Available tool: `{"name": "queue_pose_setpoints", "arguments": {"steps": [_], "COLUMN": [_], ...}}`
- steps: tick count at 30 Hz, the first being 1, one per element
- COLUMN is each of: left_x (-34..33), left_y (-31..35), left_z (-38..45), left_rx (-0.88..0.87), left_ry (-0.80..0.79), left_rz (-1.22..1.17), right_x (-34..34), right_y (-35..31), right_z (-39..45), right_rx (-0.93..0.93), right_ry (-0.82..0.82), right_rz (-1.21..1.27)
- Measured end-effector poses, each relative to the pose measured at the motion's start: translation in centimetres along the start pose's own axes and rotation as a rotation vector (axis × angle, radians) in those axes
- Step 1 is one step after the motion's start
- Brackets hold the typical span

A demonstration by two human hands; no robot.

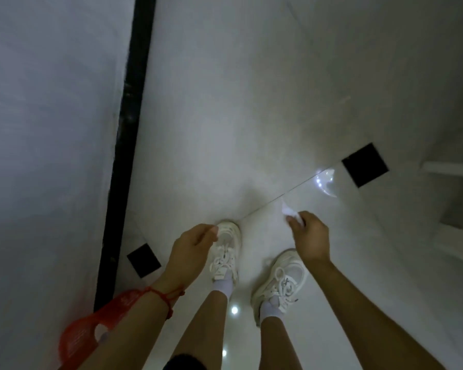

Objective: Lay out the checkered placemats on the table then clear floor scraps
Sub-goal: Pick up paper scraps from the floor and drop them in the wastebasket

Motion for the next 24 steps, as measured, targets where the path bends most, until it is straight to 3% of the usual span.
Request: {"name": "queue_pose_setpoints", "arguments": {"steps": [7,16,24], "left_x": [9.9,20.3,27.3], "left_y": [10.2,16.5,23.5], "left_z": [-5.7,-12.5,-13.7], "left_rx": [-0.117,-0.080,-0.097], "left_ry": [0.067,0.009,-0.004], "left_rz": [-0.009,-0.189,-0.205], "right_x": [13.7,27.2,33.1], "right_y": [-11.1,-23.0,-28.3], "right_z": [-3.8,-10.5,-15.0], "right_rx": [-0.005,-0.075,-0.113], "right_ry": [0.140,0.336,0.300], "right_rz": [0.095,0.282,0.291]}}
Point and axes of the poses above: each hand's wrist, its own z-axis towards the middle knuckle, its own x-axis out of the back of the hand, y = z × x, the point moved 10 cm from there along z, towards the middle knuckle, and after that the axes turned 9 degrees about y, right-handed, at the moved point
